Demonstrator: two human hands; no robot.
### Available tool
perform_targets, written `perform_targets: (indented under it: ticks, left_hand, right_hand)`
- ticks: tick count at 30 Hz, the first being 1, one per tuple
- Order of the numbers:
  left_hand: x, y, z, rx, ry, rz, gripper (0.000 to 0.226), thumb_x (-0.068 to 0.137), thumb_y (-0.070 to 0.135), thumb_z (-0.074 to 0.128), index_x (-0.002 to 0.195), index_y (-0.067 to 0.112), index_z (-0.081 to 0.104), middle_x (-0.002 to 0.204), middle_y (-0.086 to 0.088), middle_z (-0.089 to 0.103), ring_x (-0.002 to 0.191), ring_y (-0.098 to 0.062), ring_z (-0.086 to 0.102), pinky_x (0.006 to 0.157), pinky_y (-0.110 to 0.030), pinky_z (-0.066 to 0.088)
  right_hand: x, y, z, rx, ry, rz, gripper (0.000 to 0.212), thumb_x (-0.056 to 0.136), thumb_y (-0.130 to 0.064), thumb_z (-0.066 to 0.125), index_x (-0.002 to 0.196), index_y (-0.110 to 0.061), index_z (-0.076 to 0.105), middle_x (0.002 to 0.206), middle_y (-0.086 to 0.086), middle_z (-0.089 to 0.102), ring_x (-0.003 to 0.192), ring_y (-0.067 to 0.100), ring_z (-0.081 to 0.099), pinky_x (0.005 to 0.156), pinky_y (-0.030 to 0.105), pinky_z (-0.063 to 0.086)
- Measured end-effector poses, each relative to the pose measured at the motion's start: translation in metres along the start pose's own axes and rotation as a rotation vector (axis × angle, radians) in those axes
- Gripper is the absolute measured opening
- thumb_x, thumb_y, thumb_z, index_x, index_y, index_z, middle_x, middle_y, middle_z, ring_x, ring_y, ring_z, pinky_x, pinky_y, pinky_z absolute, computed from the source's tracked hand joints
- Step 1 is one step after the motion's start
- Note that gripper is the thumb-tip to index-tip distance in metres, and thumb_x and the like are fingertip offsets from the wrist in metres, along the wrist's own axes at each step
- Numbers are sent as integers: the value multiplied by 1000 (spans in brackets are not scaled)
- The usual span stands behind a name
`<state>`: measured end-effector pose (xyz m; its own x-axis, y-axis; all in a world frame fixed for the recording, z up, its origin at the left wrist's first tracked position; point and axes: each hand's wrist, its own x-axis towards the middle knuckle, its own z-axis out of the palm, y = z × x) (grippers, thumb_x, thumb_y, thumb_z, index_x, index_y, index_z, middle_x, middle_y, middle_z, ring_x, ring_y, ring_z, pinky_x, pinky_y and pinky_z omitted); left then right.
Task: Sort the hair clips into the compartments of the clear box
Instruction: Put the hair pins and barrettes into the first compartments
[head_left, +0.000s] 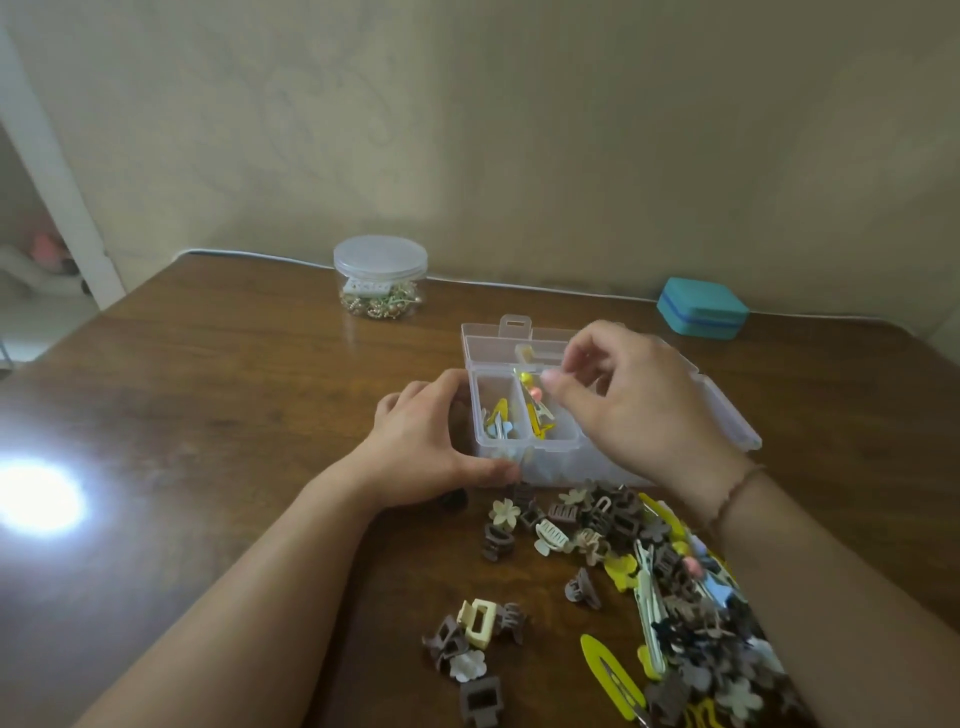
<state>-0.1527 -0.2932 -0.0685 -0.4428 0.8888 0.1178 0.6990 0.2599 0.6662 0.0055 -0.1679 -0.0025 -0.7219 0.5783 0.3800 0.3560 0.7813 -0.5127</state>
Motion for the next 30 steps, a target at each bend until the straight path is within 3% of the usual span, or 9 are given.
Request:
perform_targets:
  ticks: [3,7,12,20,24,27,30]
  left_hand:
    - [1,-2,0,5,1,9,92,52,78,67,131,41,39,127,19,50,125,-7,37,110,-36,18]
    - [2,-1,0,15,3,5,86,62,67,76,133,40,37,124,22,45,124,-4,34,110,-36,16]
    - [2,0,1,25,16,8,86,63,66,76,134,39,36,122,23,43,122,-4,33,106,-32,15]
    - [1,0,1,20,7,7,86,63,66,76,135,39,36,120,23,42,121,-4,33,105,-33,16]
    - [0,3,0,10,11,0,87,61,66,77,133,38,38,110,28,41,116,-2,31,103,-30,16]
    - [0,4,0,10,13,8,87,59,69,75,132,38,38,111,26,42,117,-3,32,101,-29,15]
    - [-1,6,-1,9,8,-11,84,65,61,78,134,36,38,112,22,40,112,-2,28,102,-31,16]
  right_hand:
    - [5,4,5,-149,-34,-9,28,88,-48,59,71,-26,62,67,-9,64,62,4,56,55,28,46]
    - [20,9,3,-126,-84,-34,6,87,-36,64,86,-30,64,82,-15,66,66,0,52,61,27,45]
    - [29,3,17,-236,-184,-40,7,86,-37,65,90,-32,63,90,-14,68,89,10,60,76,35,53]
    - [21,8,17,-200,-123,-69,9,88,-40,61,86,-32,61,83,-13,65,83,9,58,69,32,49]
    - [-9,0,-4,-209,-121,-123,9,87,-42,61,84,-34,59,85,-21,53,85,4,43,73,27,33]
    - [-62,-12,-27,-263,-256,-180,20,82,-58,50,83,-38,56,82,-21,53,79,-3,46,67,23,38]
    - [-114,-16,-34,-428,-325,-331,30,71,-66,53,75,-37,56,68,-21,54,67,5,50,60,23,38]
